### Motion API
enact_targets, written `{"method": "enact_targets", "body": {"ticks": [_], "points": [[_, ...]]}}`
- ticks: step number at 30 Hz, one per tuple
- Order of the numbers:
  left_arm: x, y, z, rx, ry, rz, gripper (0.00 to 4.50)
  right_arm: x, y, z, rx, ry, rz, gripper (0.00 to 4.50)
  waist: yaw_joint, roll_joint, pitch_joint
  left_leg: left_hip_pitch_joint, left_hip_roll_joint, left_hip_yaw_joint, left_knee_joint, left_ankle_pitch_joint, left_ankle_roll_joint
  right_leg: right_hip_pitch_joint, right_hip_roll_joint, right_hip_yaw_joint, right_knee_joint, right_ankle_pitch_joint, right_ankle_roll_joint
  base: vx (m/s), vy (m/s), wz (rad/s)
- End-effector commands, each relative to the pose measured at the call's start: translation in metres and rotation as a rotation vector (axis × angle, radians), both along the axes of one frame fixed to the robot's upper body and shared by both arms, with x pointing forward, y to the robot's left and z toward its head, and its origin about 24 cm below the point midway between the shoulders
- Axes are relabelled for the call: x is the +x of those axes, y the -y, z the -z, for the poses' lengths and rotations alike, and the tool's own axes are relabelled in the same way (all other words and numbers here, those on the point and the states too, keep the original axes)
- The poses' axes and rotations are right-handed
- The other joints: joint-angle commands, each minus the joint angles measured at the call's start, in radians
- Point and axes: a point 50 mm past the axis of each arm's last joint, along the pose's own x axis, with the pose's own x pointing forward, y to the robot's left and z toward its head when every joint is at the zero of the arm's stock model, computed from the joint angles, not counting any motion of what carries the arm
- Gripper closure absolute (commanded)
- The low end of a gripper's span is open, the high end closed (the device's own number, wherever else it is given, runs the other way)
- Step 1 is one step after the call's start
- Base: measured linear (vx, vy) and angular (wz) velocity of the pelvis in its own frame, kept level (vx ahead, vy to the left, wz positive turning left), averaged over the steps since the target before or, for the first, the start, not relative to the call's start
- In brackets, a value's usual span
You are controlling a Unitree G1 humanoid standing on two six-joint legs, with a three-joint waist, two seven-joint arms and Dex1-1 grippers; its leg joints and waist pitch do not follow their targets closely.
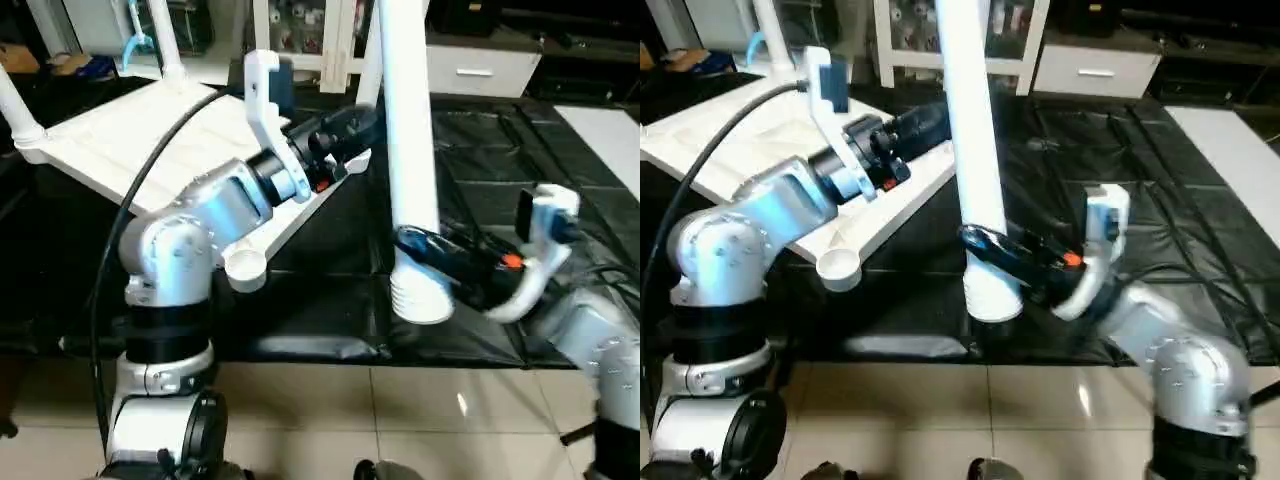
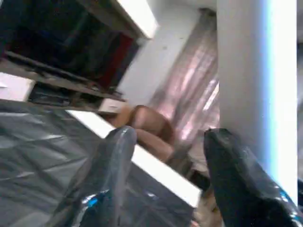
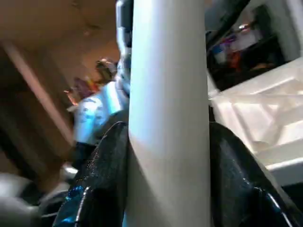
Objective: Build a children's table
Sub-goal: Pick table leg
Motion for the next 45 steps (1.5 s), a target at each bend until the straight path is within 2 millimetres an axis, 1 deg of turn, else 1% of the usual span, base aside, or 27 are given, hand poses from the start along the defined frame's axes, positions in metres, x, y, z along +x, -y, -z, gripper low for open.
{"method": "enact_targets", "body": {"ticks": [1, 3, 4, 6, 7, 8, 9, 11, 13, 15, 17, 18, 23, 24, 27, 32, 33, 34, 35, 36, 38, 39, 41, 42, 43, 44, 45], "points": [[-0.006, 0.006, -0.015, -0.038, 0.04, 0.079, 1.5, -0.002, 0.005, -0.002, 0.014, -0.044, -0.049, 2.64, 0.003, -0.012, -0.084, 0.013, -0.017, 0.009, -0.076, -0.246, 0.02, 0.053, -0.019, 0.003, -0.097, -0.562, -0.035, 0.0, 0.0, 0.0], [-0.006, 0.006, -0.016, -0.043, 0.036, 0.09, 1.27, -0.003, 0.005, -0.002, 0.024, -0.054, -0.067, 2.64, 0.001, -0.011, -0.085, 0.014, -0.016, 0.008, -0.077, -0.256, 0.018, 0.052, -0.019, 0.001, -0.102, -0.562, -0.027, 0.0, 0.0, 0.0], [-0.006, 0.007, -0.015, -0.04, 0.028, 0.099, 1.19, -0.004, 0.007, -0.003, 0.036, -0.065, -0.101, 2.64, -0.001, -0.016, -0.088, 0.009, -0.015, 0.007, -0.079, -0.251, 0.017, 0.056, -0.021, 0.0, -0.103, -0.551, -0.024, 0.0, 0.0, 0.0], [-0.007, 0.008, -0.015, -0.037, 0.023, 0.116, 1.06, -0.003, 0.011, -0.001, 0.052, -0.104, -0.147, 2.64, 0.0, -0.017, -0.093, 0.009, -0.011, 0.004, -0.082, -0.239, 0.017, 0.061, -0.021, 0.0, -0.096, -0.499, -0.039, 0.0, 0.0, 0.0], [-0.008, 0.01, -0.015, -0.044, 0.02, 0.129, 1.06, -0.002, 0.013, 0.0, 0.062, -0.125, -0.166, 2.64, 0.001, -0.019, -0.091, 0.009, -0.012, 0.006, -0.082, -0.239, 0.019, 0.059, -0.02, 0.001, -0.098, -0.494, -0.041, 0.0, 0.0, 0.0], [-0.009, 0.011, -0.016, -0.064, 0.008, 0.15, 0.82, 0.0, 0.015, 0.001, 0.077, -0.156, -0.182, 2.64, 0.002, -0.019, -0.09, 0.012, -0.014, 0.008, -0.08, -0.247, 0.021, 0.057, -0.022, 0.002, -0.1, -0.503, -0.048, 0.0, 0.0, 0.0], [-0.009, 0.011, -0.016, -0.067, 0.006, 0.154, 0.82, 0.0, 0.016, 0.001, 0.08, -0.162, -0.184, 2.64, 0.002, -0.018, -0.091, 0.012, -0.016, 0.008, -0.079, -0.247, 0.021, 0.057, -0.021, 0.002, -0.098, -0.503, -0.053, 0.0, 0.0, 0.0], [-0.01, 0.012, -0.017, -0.074, 0.006, 0.17, 0.71, 0.001, 0.016, 0.002, 0.088, -0.178, -0.196, 2.64, 0.004, -0.019, -0.092, 0.013, -0.014, 0.009, -0.078, -0.239, 0.022, 0.057, -0.023, 0.004, -0.099, -0.499, -0.058, 0.0, 0.0, 0.0], [-0.011, 0.014, -0.019, -0.079, -0.006, 0.189, 0.4, 0.002, 0.019, 0.005, 0.091, -0.214, -0.211, 2.64, 0.009, -0.031, -0.093, 0.009, -0.014, 0.011, -0.078, -0.218, 0.025, 0.06, -0.025, 0.005, -0.098, -0.495, -0.056, 0.0, 0.0, 0.0], [-0.009, 0.016, -0.018, -0.063, -0.022, 0.184, 0.31, 0.004, 0.021, 0.006, 0.094, -0.238, -0.225, 2.64, 0.015, -0.028, -0.095, 0.009, -0.012, 0.01, -0.077, -0.195, 0.022, 0.062, -0.025, 0.007, -0.092, -0.474, -0.053, 0.0, 0.0, 0.0], [-0.008, 0.017, -0.019, -0.074, -0.029, 0.187, 0.2, 0.006, 0.021, 0.006, 0.099, -0.253, -0.239, 2.64, 0.016, -0.036, -0.095, 0.009, -0.012, 0.013, -0.076, -0.186, 0.023, 0.062, -0.026, 0.006, -0.093, -0.47, -0.058, 0.0, 0.0, 0.0], [-0.008, 0.017, -0.019, -0.074, -0.029, 0.187, 0.02, 0.006, 0.021, 0.006, 0.099, -0.253, -0.239, 2.64, 0.02, -0.032, -0.096, 0.009, -0.01, 0.012, -0.077, -0.179, 0.022, 0.063, -0.027, 0.008, -0.09, -0.459, -0.065, 0.0, 0.0, 0.0], [-0.006, 0.016, -0.025, -0.132, -0.037, 0.185, 0.0, 0.009, 0.021, 0.005, 0.068, -0.256, -0.242, 2.64, 0.024, -0.034, -0.1, 0.009, -0.009, 0.014, -0.076, -0.156, 0.018, 0.065, -0.026, 0.012, -0.081, -0.407, -0.083, 0.0, 0.0, 0.0], [-0.006, 0.015, -0.026, -0.148, -0.037, 0.195, 0.0, 0.009, 0.021, 0.005, 0.058, -0.259, -0.243, 2.64, 0.026, -0.034, -0.101, 0.009, -0.008, 0.014, -0.077, -0.153, 0.017, 0.065, -0.026, 0.013, -0.079, -0.384, -0.096, 0.0, 0.0, 0.0], [-0.012, 0.013, -0.033, -0.231, -0.028, 0.294, 0.0, 0.008, 0.02, 0.011, 0.026, -0.287, -0.244, 2.64, 0.029, -0.039, -0.103, 0.009, -0.008, 0.015, -0.076, -0.151, 0.015, 0.066, -0.024, 0.014, -0.074, -0.357, -0.11, 0.0, 0.0, 0.0], [-0.02, 0.013, -0.034, -0.22, 0.011, 0.397, 0.0, 0.009, 0.02, 0.015, 0.01, -0.302, -0.237, 2.64, 0.033, -0.032, -0.106, 0.012, -0.007, 0.014, -0.077, -0.138, 0.018, 0.068, -0.023, 0.015, -0.068, -0.306, -0.133, 0.0, 0.0, 0.0], [-0.022, 0.012, -0.035, -0.225, 0.019, 0.416, 0.0, 0.01, 0.02, 0.015, 0.011, -0.303, -0.232, 2.64, 0.032, -0.034, -0.106, 0.011, -0.007, 0.015, -0.077, -0.135, 0.017, 0.069, -0.024, 0.015, -0.066, -0.302, -0.136, 0.0, 0.0, 0.0], [-0.023, 0.012, -0.035, -0.228, 0.024, 0.428, 0.0, 0.01, 0.02, 0.016, 0.012, -0.304, -0.228, 2.64, 0.033, -0.029, -0.106, 0.011, -0.007, 0.014, -0.077, -0.135, 0.016, 0.069, -0.024, 0.015, -0.066, -0.302, -0.138, 0.0, 0.0, 0.0], [-0.025, 0.012, -0.034, -0.232, 0.03, 0.447, 0.0, 0.011, 0.02, 0.016, 0.016, -0.301, -0.218, 2.64, 0.033, -0.032, -0.106, 0.01, -0.008, 0.015, -0.076, -0.136, 0.016, 0.07, -0.024, 0.016, -0.067, -0.3, -0.138, 0.0, 0.0, 0.0], [-0.026, 0.011, -0.033, -0.228, 0.031, 0.456, 0.0, 0.012, 0.021, 0.015, 0.023, -0.298, -0.21, 2.64, 0.034, -0.028, -0.104, 0.013, -0.007, 0.016, -0.076, -0.15, 0.012, 0.067, -0.024, 0.016, -0.068, -0.312, -0.141, 0.0, 0.0, 0.0], [-0.026, 0.012, -0.029, -0.199, 0.033, 0.441, 0.0, 0.013, 0.021, 0.014, 0.03, -0.292, -0.203, 2.64, 0.032, -0.026, -0.104, 0.012, -0.008, 0.015, -0.076, -0.162, 0.009, 0.068, -0.024, 0.016, -0.069, -0.326, -0.138, 0.0, 0.0, 0.0], [-0.022, 0.014, -0.024, -0.15, 0.027, 0.396, 0.0, 0.014, 0.022, 0.012, 0.038, -0.281, -0.197, 2.64, 0.032, -0.027, -0.105, 0.012, -0.008, 0.014, -0.077, -0.163, 0.007, 0.069, -0.024, 0.016, -0.068, -0.327, -0.137, 0.0, 0.0, 0.0], [-0.008, 0.013, -0.016, -0.086, -0.03, 0.288, 0.0, 0.016, 0.024, 0.003, 0.069, -0.245, -0.189, 2.64, 0.031, -0.022, -0.103, 0.013, -0.008, 0.013, -0.078, -0.181, 0.001, 0.067, -0.023, 0.015, -0.07, -0.346, -0.126, 0.0, 0.0, 0.0], [-0.003, 0.012, -0.014, -0.076, -0.053, 0.258, 0.0, 0.016, 0.025, 0.0, 0.082, -0.232, -0.188, 2.64, 0.029, -0.024, -0.103, 0.013, -0.009, 0.014, -0.078, -0.185, -0.001, 0.065, -0.022, 0.014, -0.074, -0.359, -0.118, 0.0, 0.0, 0.0], [-0.001, 0.01, -0.013, -0.073, -0.062, 0.248, 0.0, 0.017, 0.026, -0.004, 0.09, -0.219, -0.189, 2.64, 0.031, -0.016, -0.103, 0.015, -0.009, 0.012, -0.078, -0.19, -0.006, 0.066, -0.023, 0.014, -0.073, -0.367, -0.116, 0.0, 0.0, 0.0], [0.001, 0.007, -0.01, -0.062, -0.068, 0.233, 0.0, 0.017, 0.026, -0.006, 0.092, -0.211, -0.189, 2.64, 0.03, -0.02, -0.104, 0.014, -0.011, 0.013, -0.077, -0.192, -0.01, 0.064, -0.023, 0.013, -0.076, -0.379, -0.112, 0.0, 0.0, 0.0], [0.002, 0.005, -0.007, -0.05, -0.065, 0.23, 0.0, 0.016, 0.027, -0.007, 0.088, -0.206, -0.188, 2.64, 0.03, -0.019, -0.103, 0.015, -0.012, 0.013, -0.078, -0.202, -0.017, 0.063, -0.022, 0.012, -0.078, -0.397, -0.11, 0.0, 0.0, 0.0]]}}
